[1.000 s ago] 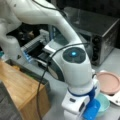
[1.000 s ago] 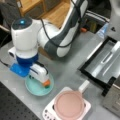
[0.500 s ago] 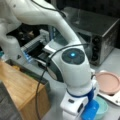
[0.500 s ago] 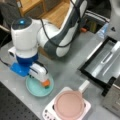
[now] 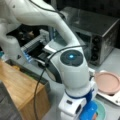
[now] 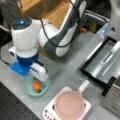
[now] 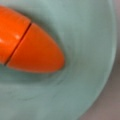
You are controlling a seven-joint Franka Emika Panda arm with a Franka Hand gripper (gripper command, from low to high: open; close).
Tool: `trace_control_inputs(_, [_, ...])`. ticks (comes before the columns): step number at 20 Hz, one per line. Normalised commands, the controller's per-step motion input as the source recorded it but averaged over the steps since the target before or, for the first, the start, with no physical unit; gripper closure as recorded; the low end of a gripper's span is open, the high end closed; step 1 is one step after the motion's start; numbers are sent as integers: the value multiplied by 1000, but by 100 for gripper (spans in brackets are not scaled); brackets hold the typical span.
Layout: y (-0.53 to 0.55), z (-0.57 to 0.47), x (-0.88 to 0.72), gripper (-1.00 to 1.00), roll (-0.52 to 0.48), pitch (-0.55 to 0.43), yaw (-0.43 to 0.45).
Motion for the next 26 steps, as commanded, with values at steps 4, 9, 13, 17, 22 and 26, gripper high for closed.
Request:
trace_control_inputs(4, [10, 10, -72, -100, -138, -5, 61])
trace_control_inputs(9, [11, 174, -120, -100, -146, 36, 31])
trace_control_inputs(13, [100, 407, -295, -100, -127, 74, -57])
trace_control_inputs(17, [242, 305, -409, -100, -136, 57, -124])
trace_control_inputs(22, [379, 81, -477, -100, -180, 27, -145])
trace_control_inputs(26, [514, -18, -568, -100, -189, -64, -103])
